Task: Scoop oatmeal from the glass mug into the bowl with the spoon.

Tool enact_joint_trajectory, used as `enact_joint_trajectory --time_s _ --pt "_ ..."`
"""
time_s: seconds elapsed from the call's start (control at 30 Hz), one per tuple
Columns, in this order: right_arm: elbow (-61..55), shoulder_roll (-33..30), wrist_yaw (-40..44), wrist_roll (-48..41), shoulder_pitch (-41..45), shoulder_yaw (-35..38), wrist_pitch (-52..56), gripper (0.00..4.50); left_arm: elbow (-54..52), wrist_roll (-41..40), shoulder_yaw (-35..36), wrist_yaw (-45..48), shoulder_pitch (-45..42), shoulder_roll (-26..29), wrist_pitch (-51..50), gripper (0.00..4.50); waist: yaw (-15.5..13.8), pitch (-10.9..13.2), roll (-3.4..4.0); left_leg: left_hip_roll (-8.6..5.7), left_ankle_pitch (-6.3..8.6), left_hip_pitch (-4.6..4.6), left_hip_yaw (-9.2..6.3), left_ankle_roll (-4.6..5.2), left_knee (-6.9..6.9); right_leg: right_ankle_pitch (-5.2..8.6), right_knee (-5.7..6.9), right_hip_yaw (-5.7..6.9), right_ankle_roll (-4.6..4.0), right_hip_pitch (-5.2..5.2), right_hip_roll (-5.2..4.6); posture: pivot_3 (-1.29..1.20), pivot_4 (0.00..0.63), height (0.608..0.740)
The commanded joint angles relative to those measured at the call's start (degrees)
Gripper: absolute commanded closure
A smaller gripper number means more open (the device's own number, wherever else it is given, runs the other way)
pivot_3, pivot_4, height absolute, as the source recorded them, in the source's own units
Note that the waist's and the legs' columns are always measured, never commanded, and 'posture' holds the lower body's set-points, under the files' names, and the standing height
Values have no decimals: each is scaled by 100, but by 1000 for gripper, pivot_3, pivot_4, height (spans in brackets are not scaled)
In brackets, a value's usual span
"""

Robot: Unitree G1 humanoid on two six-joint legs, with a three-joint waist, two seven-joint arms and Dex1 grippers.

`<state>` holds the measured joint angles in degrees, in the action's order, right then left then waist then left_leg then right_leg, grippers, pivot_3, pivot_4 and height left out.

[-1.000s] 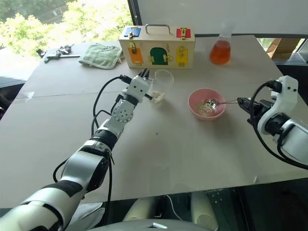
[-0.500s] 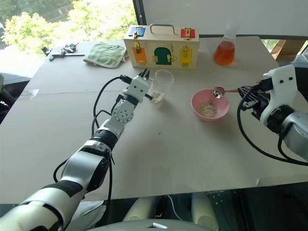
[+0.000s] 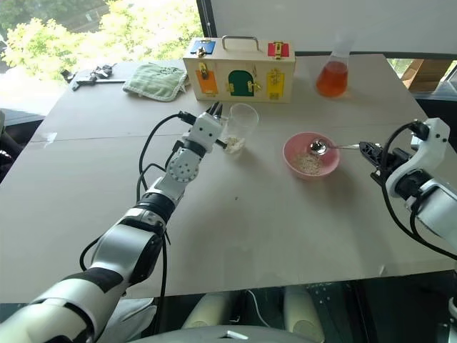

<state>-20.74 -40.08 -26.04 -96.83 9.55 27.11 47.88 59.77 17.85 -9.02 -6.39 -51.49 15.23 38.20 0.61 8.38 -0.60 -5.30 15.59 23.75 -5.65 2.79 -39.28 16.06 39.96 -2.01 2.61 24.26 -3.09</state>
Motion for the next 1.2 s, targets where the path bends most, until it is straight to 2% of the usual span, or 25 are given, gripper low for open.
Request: enact_joint_trajectory --time_s 0.03,0.3,0.5,0.87,0.97,1.0,1.13,1.17,1.2 --pt "-57 222 -959 -1486 658 177 -819 4500 -197 -68 72 -14 -45 -31 126 4491 27 0 1 0 0 -1 2 0 0 0 1 -3 0 0 0 0 150 740" --pt "-221 1045 -1534 -1617 2026 -539 -768 4500 -189 -10 21 24 -33 -73 142 4491 41 -2 1 4 0 -5 10 1 0 -1 5 -11 1 2 7 0 150 740" --pt "11 1111 -1430 -1617 2267 -1014 -571 4500 -258 -6 4 67 -2 -70 182 4491 23 -2 0 1 0 0 7 2 -2 -1 -1 -7 1 2 3 0 150 740" --pt "484 774 -1010 -1472 2553 -1644 -272 4500 -508 -268 117 455 113 -105 210 4491 35 -2 1 2 0 0 5 2 -1 -1 0 -5 1 3 4 0 150 740" --pt "533 794 -881 -1418 2654 -1716 -289 3458 -589 -332 127 537 162 -121 192 4500 37 -2 1 2 0 0 5 2 -1 -1 -1 -6 1 3 3 0 150 740" --pt "531 810 -854 -1403 2676 -1728 -302 2915 -613 -370 143 572 180 -132 177 4500 36 -2 1 2 0 1 5 2 -1 -1 -2 -6 1 3 3 0 150 740" --pt "546 822 -706 -1452 2770 -1662 -368 1388 -671 -575 263 668 249 -178 77 4500 35 -2 1 2 0 1 4 2 -1 -1 -3 -5 1 3 3 0 150 740" --pt "556 810 -649 -1430 2785 -1617 -394 785 -688 -639 312 688 274 -180 43 4500 36 -2 1 2 0 1 4 2 -1 -1 -3 -5 1 3 3 0 150 740" --pt "562 789 -589 -1390 2787 -1576 -414 489 -717 -724 377 725 309 -185 1 4500 39 -2 1 3 0 1 4 2 -1 -1 -3 -5 1 3 3 0 150 740"
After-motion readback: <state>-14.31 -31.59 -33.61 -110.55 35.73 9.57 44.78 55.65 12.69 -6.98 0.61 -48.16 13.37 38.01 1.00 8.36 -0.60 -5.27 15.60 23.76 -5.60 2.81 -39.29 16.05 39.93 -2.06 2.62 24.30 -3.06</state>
